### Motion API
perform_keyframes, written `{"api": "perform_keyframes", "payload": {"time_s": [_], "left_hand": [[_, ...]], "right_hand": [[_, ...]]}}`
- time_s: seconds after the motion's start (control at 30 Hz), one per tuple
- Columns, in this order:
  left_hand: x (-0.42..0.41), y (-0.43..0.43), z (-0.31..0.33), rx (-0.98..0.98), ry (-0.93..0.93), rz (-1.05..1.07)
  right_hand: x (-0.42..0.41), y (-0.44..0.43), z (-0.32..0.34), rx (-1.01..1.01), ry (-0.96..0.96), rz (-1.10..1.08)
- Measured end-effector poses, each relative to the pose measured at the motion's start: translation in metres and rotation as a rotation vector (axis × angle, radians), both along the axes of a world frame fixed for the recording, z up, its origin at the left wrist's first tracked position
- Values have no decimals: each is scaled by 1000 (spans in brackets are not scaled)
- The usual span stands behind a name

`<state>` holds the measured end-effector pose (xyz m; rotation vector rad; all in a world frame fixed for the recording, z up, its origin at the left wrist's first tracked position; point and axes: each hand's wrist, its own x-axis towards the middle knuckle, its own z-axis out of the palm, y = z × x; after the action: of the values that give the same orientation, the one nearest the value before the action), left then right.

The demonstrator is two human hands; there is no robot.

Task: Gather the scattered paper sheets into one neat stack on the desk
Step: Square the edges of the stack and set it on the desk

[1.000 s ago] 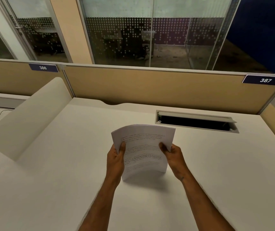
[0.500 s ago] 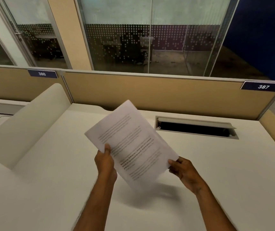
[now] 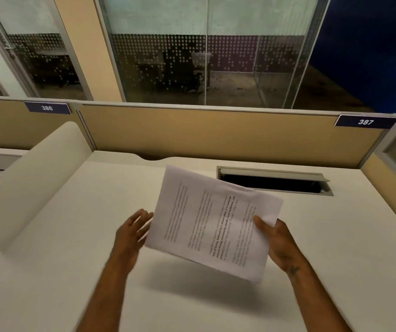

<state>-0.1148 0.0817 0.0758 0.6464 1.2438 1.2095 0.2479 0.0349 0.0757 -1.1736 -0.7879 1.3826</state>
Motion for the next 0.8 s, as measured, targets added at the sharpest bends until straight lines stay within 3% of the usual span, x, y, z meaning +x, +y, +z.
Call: {"api": "perform_keyframes", "payload": {"time_s": [0.07, 0.17, 0.37, 0.5, 0.8], "left_hand": [[-9, 9, 8, 57, 223, -202], [9, 9, 16, 130, 339, -385], [35, -7, 7, 222, 275, -214], [37, -22, -5, 245, 256, -141], [53, -58, -61, 55, 288, -47]], "right_hand": [[5, -2, 2, -7, -60, 66], [-2, -2, 3, -17, -158, 132], [-7, 1, 10, 11, -327, 119], [-8, -1, 4, 41, -335, 106], [-23, -11, -43, -50, -345, 49]]}}
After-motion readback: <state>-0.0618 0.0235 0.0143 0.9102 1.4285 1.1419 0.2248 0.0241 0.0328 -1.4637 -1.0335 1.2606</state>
